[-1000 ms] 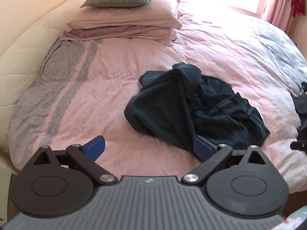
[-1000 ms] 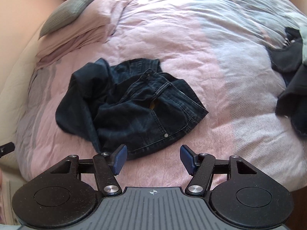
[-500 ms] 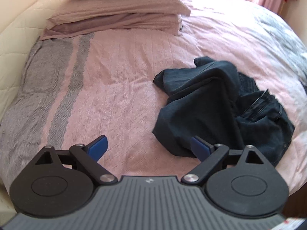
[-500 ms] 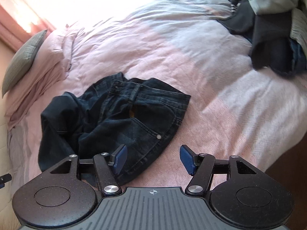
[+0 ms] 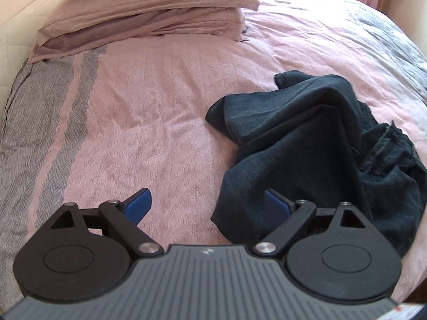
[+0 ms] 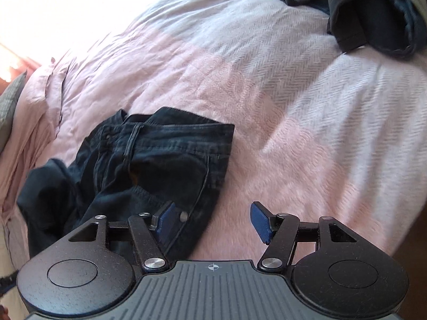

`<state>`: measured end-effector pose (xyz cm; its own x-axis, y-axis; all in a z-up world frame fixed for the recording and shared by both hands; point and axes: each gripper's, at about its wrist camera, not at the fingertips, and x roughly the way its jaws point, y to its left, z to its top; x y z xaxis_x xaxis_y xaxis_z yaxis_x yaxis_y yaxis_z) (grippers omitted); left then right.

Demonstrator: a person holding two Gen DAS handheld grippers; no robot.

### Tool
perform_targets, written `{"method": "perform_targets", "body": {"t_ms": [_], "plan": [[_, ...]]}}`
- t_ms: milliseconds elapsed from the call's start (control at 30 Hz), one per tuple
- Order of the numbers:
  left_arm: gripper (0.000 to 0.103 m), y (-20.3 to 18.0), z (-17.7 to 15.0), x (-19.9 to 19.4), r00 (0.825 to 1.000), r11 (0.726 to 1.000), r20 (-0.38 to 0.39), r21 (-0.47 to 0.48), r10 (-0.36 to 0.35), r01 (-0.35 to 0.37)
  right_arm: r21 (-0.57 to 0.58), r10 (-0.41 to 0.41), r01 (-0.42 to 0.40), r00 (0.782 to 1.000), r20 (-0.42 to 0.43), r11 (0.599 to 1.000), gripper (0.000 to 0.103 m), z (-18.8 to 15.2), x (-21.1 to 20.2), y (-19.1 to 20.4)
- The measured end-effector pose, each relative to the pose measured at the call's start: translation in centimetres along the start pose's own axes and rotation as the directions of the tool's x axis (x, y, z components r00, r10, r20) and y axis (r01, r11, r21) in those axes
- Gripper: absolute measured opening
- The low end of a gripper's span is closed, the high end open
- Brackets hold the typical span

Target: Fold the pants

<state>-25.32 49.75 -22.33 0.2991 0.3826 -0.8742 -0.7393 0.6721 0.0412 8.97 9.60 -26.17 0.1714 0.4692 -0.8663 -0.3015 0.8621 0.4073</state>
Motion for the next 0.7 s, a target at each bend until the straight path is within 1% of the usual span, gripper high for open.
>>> {"method": "perform_targets", "body": {"t_ms": [100, 233, 300, 333, 367, 400, 467, 533, 567, 633, 700], "plan": [[0.089, 0.4, 0.2, 0.7, 1.0, 0.999, 0.001, -0.032, 0.013, -0.013, 0.049, 0.029, -0.029, 1.0, 0.012, 0.998, 0.059, 1.5, 3.0, -1.0], [0.089, 1.0, 0.4, 1.6, 1.0, 0.997, -0.001, -0.077, 0.028, -0.028, 0.129, 0.075, -0.076, 0.997, 0.009, 0.989, 0.059, 2.4, 6.9, -2.5], [0.089, 1.4, 0.8, 1.9, 1.0, 0.994, 0.005, -0.108, 0.026, -0.025, 0.174, 0.114, -0.12, 0.992, 0.046, 0.977, 0.059, 2.5, 7.5, -2.7], [0.088, 1.6, 0.9, 2.1, 1.0, 0.992, 0.009, -0.123, 0.024, -0.023, 0.182, 0.138, -0.145, 0.989, 0.05, 0.973, 0.055, 2.5, 7.4, -2.6], [0.088, 1.8, 1.2, 2.2, 1.0, 0.99, 0.014, -0.137, 0.022, -0.02, 0.174, 0.186, -0.191, 0.982, 0.043, 0.966, 0.015, 2.7, 7.3, -2.3], [0.087, 1.8, 1.4, 2.2, 1.0, 0.989, 0.023, -0.148, 0.018, -0.014, 0.162, 0.205, -0.208, 0.978, 0.036, 0.965, 0.002, 2.9, 7.0, -2.0], [0.087, 1.8, 2.1, 2.3, 0.999, 0.989, 0.044, -0.148, 0.012, -0.005, 0.115, 0.216, -0.222, 0.974, 0.068, 0.968, 0.001, 3.4, 5.3, -1.5], [0.087, 1.4, 2.8, 2.5, 0.998, 0.994, 0.065, -0.107, 0.007, 0.0, 0.105, 0.202, -0.217, 0.97, 0.134, 0.971, 0.0, 4.3, 2.7, -1.8], [0.087, 1.0, 3.1, 2.7, 0.997, 0.997, 0.071, -0.074, 0.003, 0.002, 0.109, 0.2, -0.218, 0.967, 0.156, 0.97, 0.0, 4.9, 1.5, -2.1], [0.087, 0.2, 3.8, 3.3, 0.998, 1.0, 0.067, 0.003, -0.002, 0.002, 0.091, 0.161, -0.184, 0.963, 0.216, 0.979, 0.0, 5.9, -1.4, -2.8], [0.086, -0.9, 4.2, 3.8, 0.999, 0.997, 0.048, 0.078, -0.022, 0.019, 0.116, 0.108, -0.148, 0.948, 0.3, 0.982, 0.0, 7.1, -4.5, -4.1]]}}
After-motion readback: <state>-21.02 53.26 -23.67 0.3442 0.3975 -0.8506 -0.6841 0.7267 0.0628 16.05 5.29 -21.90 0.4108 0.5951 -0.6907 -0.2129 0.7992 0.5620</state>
